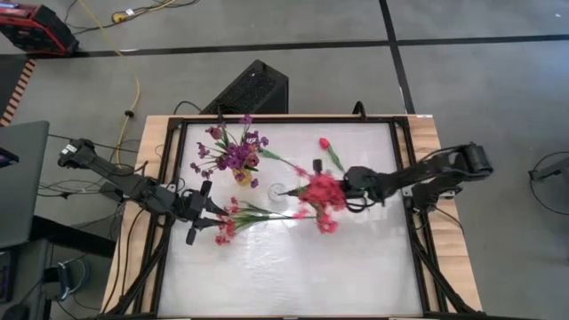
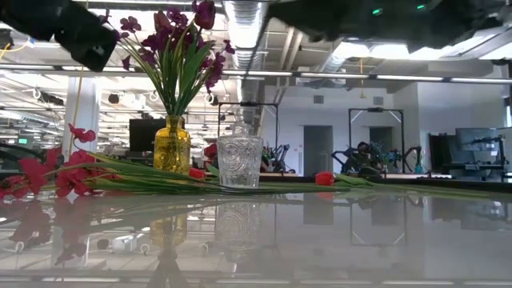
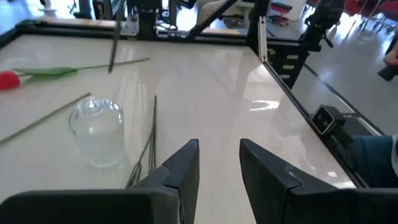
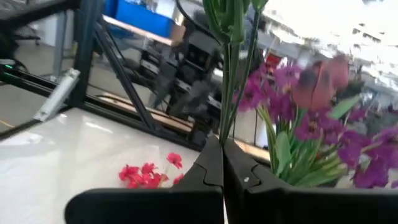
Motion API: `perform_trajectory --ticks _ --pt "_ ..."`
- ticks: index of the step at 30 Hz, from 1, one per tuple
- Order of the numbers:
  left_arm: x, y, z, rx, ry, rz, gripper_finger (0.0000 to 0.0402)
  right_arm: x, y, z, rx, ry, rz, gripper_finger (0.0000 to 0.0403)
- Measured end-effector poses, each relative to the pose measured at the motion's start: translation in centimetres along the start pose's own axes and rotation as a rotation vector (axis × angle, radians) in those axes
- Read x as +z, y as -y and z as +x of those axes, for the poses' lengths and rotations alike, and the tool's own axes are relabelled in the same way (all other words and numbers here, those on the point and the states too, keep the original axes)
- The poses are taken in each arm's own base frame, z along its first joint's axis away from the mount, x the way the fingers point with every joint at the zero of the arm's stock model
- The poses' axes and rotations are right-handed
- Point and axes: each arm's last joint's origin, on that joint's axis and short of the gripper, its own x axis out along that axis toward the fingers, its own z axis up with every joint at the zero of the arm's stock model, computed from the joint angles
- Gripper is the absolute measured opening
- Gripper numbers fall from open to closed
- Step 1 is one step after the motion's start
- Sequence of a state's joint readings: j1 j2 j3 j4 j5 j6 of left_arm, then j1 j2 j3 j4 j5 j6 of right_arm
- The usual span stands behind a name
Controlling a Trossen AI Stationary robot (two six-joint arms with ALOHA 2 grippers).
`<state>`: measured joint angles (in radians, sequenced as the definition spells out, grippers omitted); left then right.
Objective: Sort flowers into vase by color
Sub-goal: Put the right pink flower into the transparent flower vase
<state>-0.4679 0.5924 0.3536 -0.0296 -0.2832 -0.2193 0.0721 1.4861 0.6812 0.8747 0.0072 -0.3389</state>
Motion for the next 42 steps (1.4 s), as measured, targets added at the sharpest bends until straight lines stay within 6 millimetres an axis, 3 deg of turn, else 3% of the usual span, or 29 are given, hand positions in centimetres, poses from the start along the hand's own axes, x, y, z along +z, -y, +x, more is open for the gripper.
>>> perform_trajectory --ticks 8,34,42 --pt "0.1 0.2 0.2 -0.034 0.008 0.057 0.0102 -0.2 0.9 2.9 -0.026 -0.097 0.016 0.0015" --pt "0.1 0.3 0.2 -0.066 -0.002 0.038 0.0102 -1.9 1.7 3.0 -0.025 -0.292 0.099 0.0017" --pt "0.2 0.3 0.2 -0.063 0.007 0.025 0.0102 -2.6 2.6 2.8 -0.08 -0.323 0.297 0.0084"
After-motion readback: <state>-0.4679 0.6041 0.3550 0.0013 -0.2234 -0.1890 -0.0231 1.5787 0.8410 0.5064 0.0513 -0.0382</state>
